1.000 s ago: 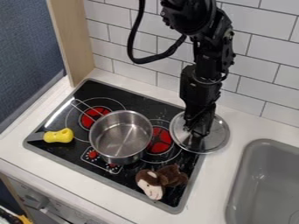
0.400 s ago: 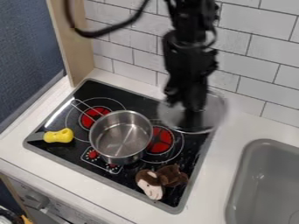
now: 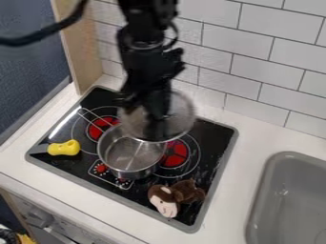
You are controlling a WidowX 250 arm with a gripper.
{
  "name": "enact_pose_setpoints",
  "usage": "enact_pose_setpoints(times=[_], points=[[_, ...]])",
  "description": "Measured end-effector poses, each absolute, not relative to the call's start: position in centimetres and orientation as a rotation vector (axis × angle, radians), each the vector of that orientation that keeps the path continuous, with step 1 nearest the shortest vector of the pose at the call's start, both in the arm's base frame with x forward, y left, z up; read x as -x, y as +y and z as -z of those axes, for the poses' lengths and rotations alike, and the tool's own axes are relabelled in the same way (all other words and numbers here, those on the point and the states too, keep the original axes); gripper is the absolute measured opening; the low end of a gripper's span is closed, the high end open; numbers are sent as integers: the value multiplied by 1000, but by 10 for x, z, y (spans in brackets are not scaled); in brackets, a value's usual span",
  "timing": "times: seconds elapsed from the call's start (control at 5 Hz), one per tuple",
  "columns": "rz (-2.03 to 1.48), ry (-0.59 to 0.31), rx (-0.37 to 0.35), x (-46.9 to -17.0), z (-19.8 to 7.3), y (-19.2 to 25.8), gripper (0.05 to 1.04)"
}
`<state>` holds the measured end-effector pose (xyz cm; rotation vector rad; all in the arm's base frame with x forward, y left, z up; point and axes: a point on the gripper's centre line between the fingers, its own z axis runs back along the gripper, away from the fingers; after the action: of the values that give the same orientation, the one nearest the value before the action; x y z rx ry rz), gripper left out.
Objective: Put a cover the silver pot
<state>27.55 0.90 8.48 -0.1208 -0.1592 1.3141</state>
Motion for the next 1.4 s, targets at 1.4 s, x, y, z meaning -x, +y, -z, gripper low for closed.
enact_pose_setpoints(times=[1.4], points=[[-1389, 1, 97, -254, -25, 44, 55]])
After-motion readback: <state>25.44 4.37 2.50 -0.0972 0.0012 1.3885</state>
